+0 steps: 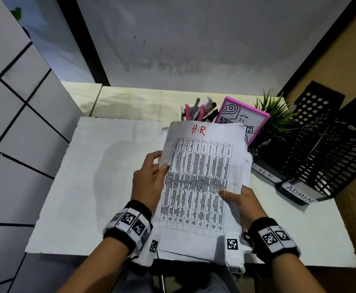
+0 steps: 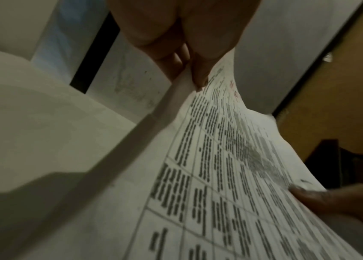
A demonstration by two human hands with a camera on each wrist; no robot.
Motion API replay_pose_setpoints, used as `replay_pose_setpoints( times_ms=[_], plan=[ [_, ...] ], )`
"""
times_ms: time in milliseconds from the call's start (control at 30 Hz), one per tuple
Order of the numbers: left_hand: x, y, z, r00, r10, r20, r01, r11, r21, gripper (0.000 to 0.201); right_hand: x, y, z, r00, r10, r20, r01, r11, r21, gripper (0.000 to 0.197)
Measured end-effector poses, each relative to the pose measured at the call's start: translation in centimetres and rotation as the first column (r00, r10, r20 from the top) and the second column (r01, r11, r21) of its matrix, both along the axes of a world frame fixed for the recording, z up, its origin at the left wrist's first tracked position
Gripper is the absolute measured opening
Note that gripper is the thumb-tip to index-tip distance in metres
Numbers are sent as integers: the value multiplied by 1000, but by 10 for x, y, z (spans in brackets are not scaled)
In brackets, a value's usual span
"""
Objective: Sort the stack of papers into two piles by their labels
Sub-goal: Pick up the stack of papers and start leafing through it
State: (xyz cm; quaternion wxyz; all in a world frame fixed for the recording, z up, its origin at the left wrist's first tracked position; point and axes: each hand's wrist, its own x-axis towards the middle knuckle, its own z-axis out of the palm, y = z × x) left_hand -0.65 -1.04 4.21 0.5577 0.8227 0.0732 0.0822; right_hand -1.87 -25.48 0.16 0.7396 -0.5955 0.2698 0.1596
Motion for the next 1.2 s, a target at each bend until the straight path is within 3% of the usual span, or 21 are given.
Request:
replay_pose_setpoints(
  times_ms=[67,167,267,333,367,400,433,467,533,633,800,867,967,1033,1100,1200],
  plan=[
    [-11,1,-1,991,-39,129,25,994,111,22,-1,1,-1,1000,1,-12,-1,1000,-4,38],
    [-25,2,-10,964,-104,246,73,988,134,26,-1,2,2,1000,-7,-14,7,1000,-9,35],
    [-40,0,-7,954,-215,208,209,977,54,20,-2,3,8,1000,-29,0,29,1000,10,25],
    [-46,0,-1,941,-321,104,319,947,42,16,-4,4,18,995,-99,22,98,994,56,10],
    [-48,0,1,923,-381,50,378,924,65,30,-6,4,24,992,-111,61,105,991,81,30],
    [-49,-2,2,905,-426,-12,426,904,34,45,-9,5,32,991,-97,94,88,992,94,67],
    [-48,-3,3,899,-430,-86,429,903,-26,55,-9,5,34,996,-48,77,38,991,126,84],
    [-45,-6,6,903,-404,-144,386,912,-138,57,-10,8,38,998,-23,62,14,989,145,77],
    [-33,-11,8,938,-259,-228,216,956,-200,43,-8,9,36,999,12,50,-21,983,184,34],
    [-13,-10,3,984,-39,-172,44,999,23,14,-2,7,25,999,49,24,-49,999,1,32],
    [7,-1,-11,966,108,-233,-121,992,-41,10,0,9,20,999,-6,39,5,1000,24,24],
    [10,-1,-14,966,163,-199,-177,983,-52,12,0,9,18,999,-18,42,16,998,53,41],
    [10,-4,-11,952,269,-144,-281,957,-68,16,-1,9,14,999,-35,21,33,996,78,110],
    [10,-4,-10,951,286,-114,-296,952,-82,17,0,8,10,999,-46,27,44,996,81,125],
    [9,-4,-12,958,267,-110,-280,952,-126,17,1,9,11,999,-32,17,31,996,85,104],
    [1,-2,-15,984,179,-21,-180,972,-152,15,3,11,17,999,-27,35,25,997,76,39]
  ],
)
